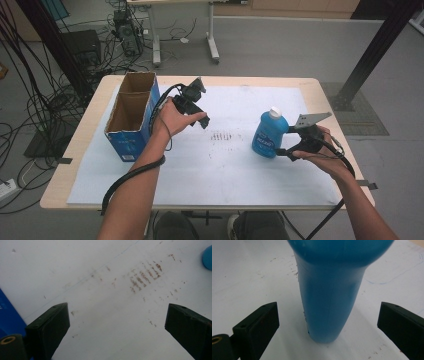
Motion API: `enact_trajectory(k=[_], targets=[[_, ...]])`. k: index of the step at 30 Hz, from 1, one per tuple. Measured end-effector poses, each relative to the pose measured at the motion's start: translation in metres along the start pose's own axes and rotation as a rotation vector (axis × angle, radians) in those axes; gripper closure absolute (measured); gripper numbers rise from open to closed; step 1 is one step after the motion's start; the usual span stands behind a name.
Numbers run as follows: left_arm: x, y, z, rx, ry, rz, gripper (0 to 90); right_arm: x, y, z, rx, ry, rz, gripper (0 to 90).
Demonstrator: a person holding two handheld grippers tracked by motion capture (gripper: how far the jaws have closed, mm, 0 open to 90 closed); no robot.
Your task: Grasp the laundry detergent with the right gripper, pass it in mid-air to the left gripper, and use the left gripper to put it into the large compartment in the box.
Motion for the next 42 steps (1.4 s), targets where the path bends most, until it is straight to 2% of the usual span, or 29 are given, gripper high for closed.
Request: enact_trajectory(k=[12, 42], targets=[[0.001, -0.003, 0.001, 0.001, 0.003, 0.006, 6.2, -0.004, -0.013, 0.003, 0.001, -0.004, -0.046, 3.3], [-0.001, -0.004, -0.001, 0.000, -0.002, 0.012, 6.1, -0.013, -0.021, 0.008, -0.011, 0.011, -0.066, 2.9]])
Point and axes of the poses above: each handheld gripper's, and its own axes: y roughly backward along the jaws, x roughly out of its underside, z roughly to its left, the point moved 7 cm from there along -y, roughly forward along the jaws, and after that the axes turned 2 degrees about x, right-handed, at the moved point
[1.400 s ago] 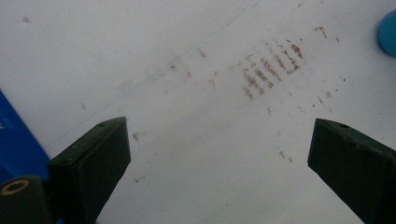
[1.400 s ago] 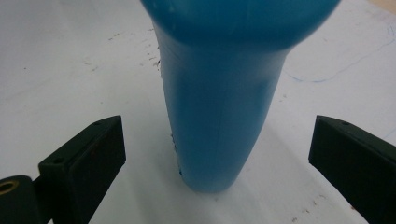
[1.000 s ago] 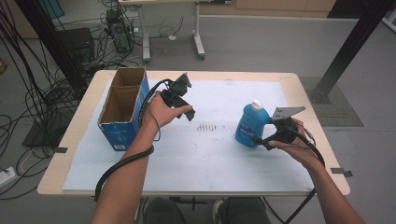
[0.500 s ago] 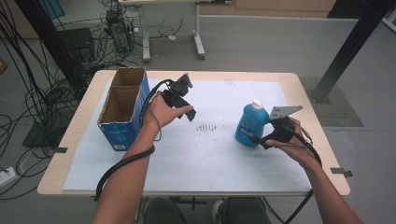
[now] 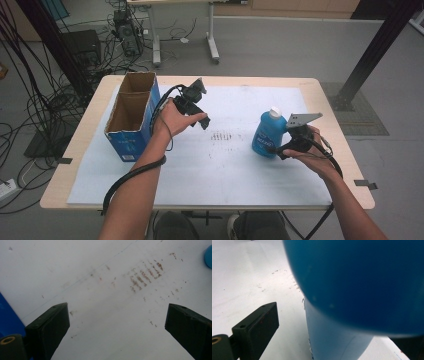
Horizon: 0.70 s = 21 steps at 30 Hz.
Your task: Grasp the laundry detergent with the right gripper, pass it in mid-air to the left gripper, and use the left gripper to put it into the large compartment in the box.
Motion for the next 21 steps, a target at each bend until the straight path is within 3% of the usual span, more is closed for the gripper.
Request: enact_trajectory(k=[21], targets=[[0.0004, 0.0010, 0.0006, 0.002, -0.001, -0.006, 6.1, -0.0051, -0.0035, 0.0043, -0.009, 0.008, -0.011, 2.7]])
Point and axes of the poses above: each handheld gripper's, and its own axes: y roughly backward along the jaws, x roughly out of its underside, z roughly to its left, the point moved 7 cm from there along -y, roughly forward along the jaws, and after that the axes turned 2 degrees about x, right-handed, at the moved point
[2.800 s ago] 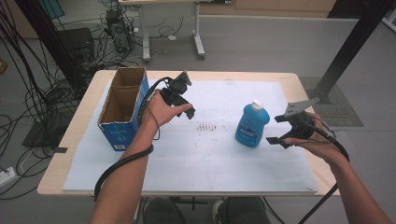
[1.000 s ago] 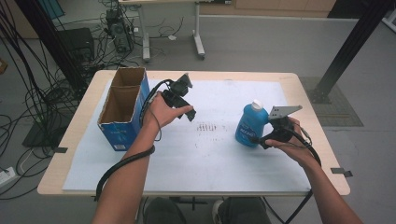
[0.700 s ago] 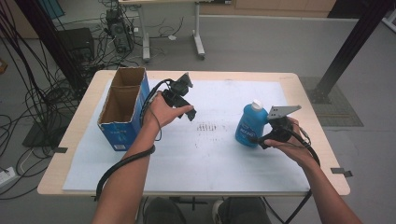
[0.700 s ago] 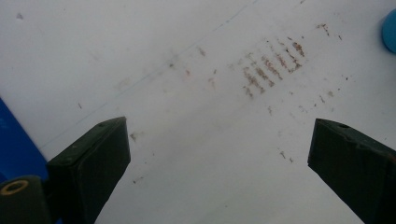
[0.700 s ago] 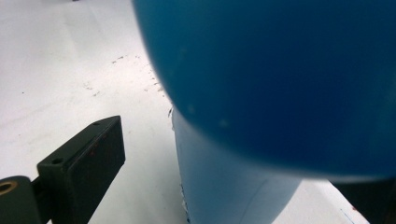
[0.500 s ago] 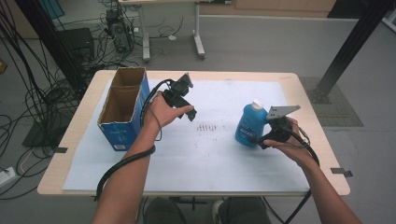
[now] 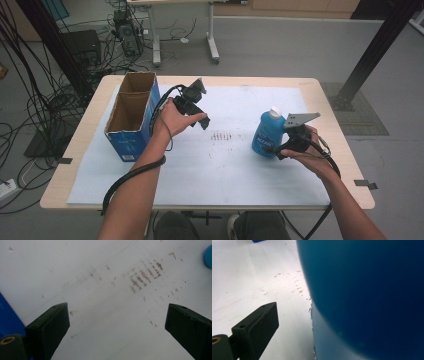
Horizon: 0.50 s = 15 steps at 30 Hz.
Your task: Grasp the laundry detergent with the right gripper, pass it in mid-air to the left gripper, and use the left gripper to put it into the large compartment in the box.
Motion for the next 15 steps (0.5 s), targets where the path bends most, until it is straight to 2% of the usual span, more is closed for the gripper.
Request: enact_trajectory(k=[15], targets=[[-0.0008, -0.0003, 0.0004, 0.001, -0.001, -0.001, 6.1, -0.0024, 0.0014, -0.0022, 0.010, -0.004, -0.018, 2.6]])
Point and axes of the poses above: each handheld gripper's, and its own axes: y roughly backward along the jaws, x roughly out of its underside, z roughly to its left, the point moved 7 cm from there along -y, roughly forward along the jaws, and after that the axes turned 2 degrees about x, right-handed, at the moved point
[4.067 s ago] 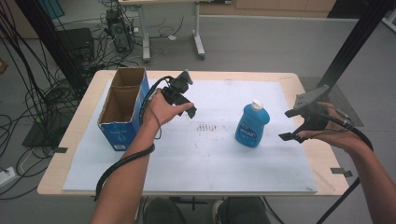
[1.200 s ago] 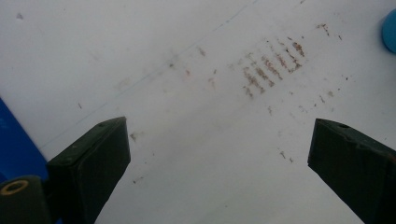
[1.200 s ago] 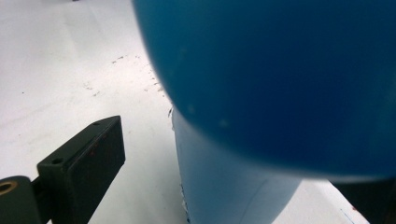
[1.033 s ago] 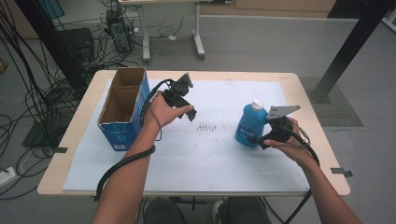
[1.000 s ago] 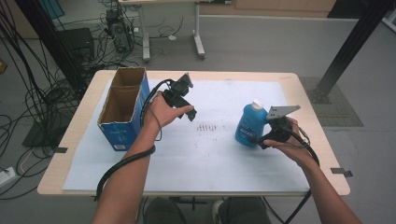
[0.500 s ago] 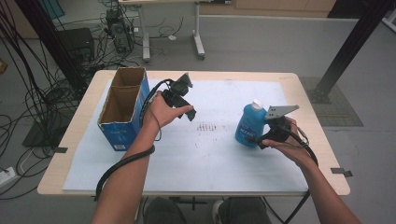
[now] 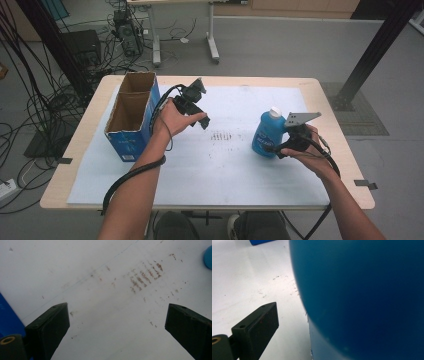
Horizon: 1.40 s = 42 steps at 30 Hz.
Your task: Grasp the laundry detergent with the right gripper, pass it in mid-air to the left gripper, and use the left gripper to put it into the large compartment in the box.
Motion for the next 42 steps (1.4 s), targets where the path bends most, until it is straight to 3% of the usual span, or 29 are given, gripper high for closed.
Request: enact_trajectory(k=[42], targets=[[-0.0006, -0.0015, 0.0025, 0.002, 0.005, -0.005, 6.0, -0.0010, -0.0001, -0.0011, 0.009, 0.001, -0.008, 2.7]])
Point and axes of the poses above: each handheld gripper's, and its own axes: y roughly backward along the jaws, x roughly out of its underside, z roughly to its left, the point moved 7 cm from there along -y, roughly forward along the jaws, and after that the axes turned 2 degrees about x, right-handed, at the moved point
